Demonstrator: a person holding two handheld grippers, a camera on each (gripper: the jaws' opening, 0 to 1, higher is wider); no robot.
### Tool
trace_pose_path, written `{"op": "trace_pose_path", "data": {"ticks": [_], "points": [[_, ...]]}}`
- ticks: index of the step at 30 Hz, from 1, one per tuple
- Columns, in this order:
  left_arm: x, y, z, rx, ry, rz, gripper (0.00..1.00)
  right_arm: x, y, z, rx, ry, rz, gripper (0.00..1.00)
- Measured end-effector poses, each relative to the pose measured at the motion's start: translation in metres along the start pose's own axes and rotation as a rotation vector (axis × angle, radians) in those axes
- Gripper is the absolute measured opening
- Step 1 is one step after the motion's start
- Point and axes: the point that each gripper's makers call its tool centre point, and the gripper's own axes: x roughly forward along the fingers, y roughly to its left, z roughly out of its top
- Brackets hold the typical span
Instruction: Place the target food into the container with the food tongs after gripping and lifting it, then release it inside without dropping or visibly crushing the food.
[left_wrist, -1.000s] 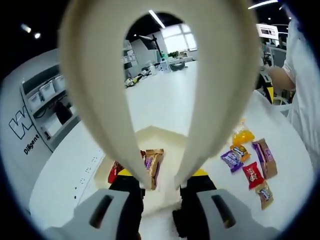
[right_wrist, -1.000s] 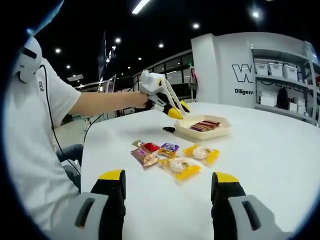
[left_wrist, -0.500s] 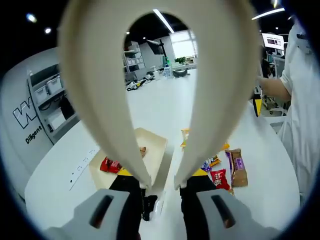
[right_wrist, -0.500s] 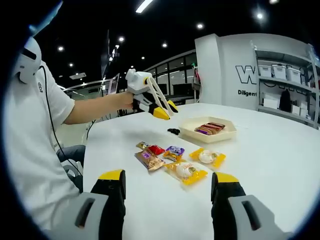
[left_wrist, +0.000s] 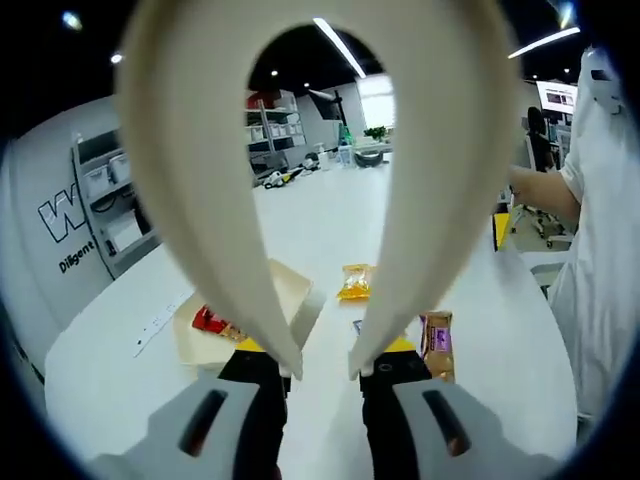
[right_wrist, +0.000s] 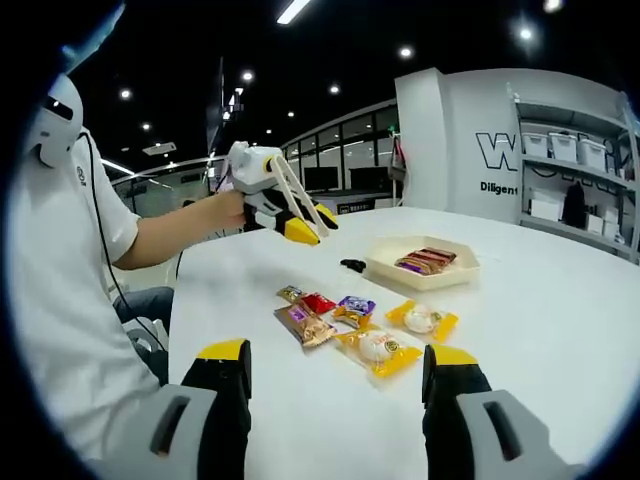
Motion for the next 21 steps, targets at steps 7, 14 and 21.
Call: {"op": "trace_pose_path", "data": {"ticks": [7,14,21], "points": [[-0.005,-0.016,0.0,-0.002,-0.007,0.01,0.25,0.001,0.002,-0.001,0.001,-0.001,0.003,0.69],[-0.005,-0.029,0.001,-0.029,-0.039,0.019,0.25,0.001,0.004,-0.003,0.0,0.001,0.006,0.69],[-0.004,-0.037,-0.001,-0.043,-0.045,0.018,0.26,0.001,0.008,0.001,-0.015,-0.031,0.023,0.7]]}}
